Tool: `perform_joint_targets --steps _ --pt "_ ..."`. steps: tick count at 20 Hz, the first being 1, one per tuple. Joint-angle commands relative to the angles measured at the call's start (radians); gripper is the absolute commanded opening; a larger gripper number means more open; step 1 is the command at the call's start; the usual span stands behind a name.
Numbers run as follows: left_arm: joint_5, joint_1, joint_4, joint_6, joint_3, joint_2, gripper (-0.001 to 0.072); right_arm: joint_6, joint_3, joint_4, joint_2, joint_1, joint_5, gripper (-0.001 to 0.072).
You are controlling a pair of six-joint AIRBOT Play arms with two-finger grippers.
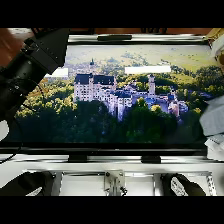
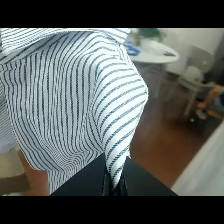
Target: Fold the shirts.
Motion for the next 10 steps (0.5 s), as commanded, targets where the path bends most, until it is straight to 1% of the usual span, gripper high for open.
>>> perform_joint_targets --steps 1,5,8,10 --pt "0.0 0.0 0.0 0.0 0.001 0.001 0.0447 0.06 0.001 0.047 -0.032 -0.174 -0.042 0.0059" --pt "0.0 0.0 0.0 0.0 0.001 0.001 0.0447 0.062 0.001 0.13 -0.075 -0.333 -0.143 0.0059" --pt "0.0 0.0 0.0 0.0 0.001 0.001 0.0447 0.062 0.001 0.152 -0.114 -0.426 -0.179 0.0059" --pt "0.0 0.0 0.0 0.0 0.001 0.001 0.0448 0.062 0.001 0.152 -0.131 -0.479 -0.23 0.0059"
